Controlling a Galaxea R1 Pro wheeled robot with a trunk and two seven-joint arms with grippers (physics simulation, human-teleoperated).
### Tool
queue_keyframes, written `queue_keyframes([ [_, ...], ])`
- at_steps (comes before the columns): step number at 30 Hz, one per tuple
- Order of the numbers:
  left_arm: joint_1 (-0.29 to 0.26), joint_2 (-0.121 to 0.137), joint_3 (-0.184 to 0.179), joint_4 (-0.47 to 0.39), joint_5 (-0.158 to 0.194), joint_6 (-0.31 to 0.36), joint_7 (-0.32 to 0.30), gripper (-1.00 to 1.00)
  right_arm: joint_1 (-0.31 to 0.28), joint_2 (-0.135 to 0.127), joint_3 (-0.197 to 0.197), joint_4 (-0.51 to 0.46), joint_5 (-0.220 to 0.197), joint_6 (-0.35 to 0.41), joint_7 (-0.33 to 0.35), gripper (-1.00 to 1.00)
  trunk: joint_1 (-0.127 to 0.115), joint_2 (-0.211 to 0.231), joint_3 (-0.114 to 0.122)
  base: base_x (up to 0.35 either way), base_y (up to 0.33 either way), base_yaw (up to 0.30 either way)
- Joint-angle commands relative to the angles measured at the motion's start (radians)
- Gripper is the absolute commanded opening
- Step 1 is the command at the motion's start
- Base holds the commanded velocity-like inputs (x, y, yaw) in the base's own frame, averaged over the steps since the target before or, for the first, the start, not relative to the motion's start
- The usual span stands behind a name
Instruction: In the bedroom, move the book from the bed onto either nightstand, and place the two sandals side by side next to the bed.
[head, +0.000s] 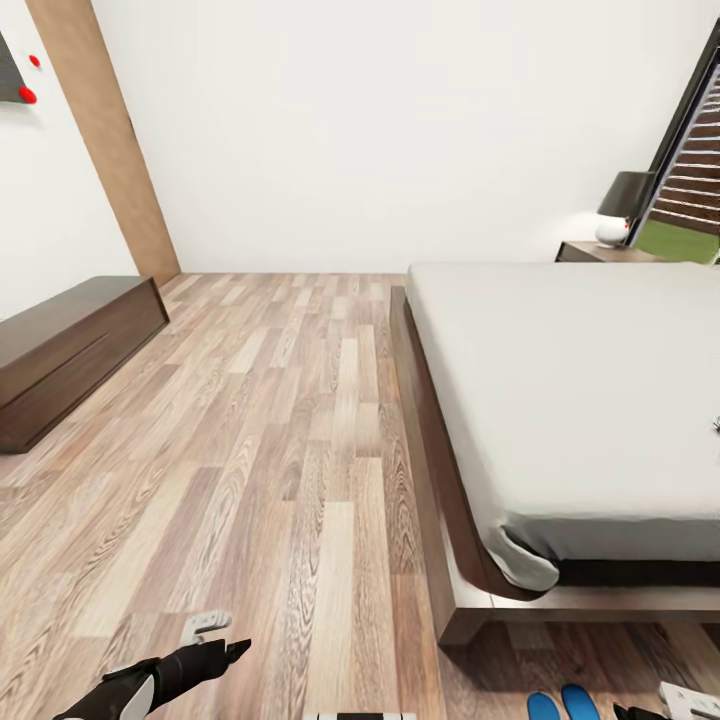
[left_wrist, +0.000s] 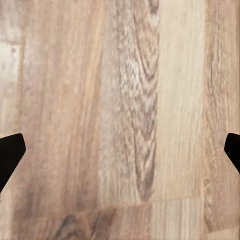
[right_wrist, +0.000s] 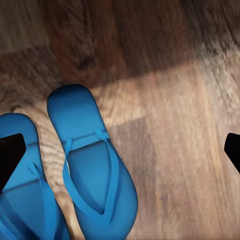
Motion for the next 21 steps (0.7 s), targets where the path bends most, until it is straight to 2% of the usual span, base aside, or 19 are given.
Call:
queue_keyframes([
  [1,0.0,-0.001,0.009,-0.002,-0.009,0.007,-0.006,1.0,0.0,0.0,-0.007,0.001,-0.004,0.001,0.007,1.0,-0.001,0.0,0.003,0.0,0.0,0.0],
  [21,0.0,0.0,0.008,-0.002,-0.01,0.007,-0.006,1.0,0.0,0.0,-0.007,0.005,-0.004,0.001,0.007,1.0,-0.01,0.005,0.081,0.0,0.0,0.0],
])
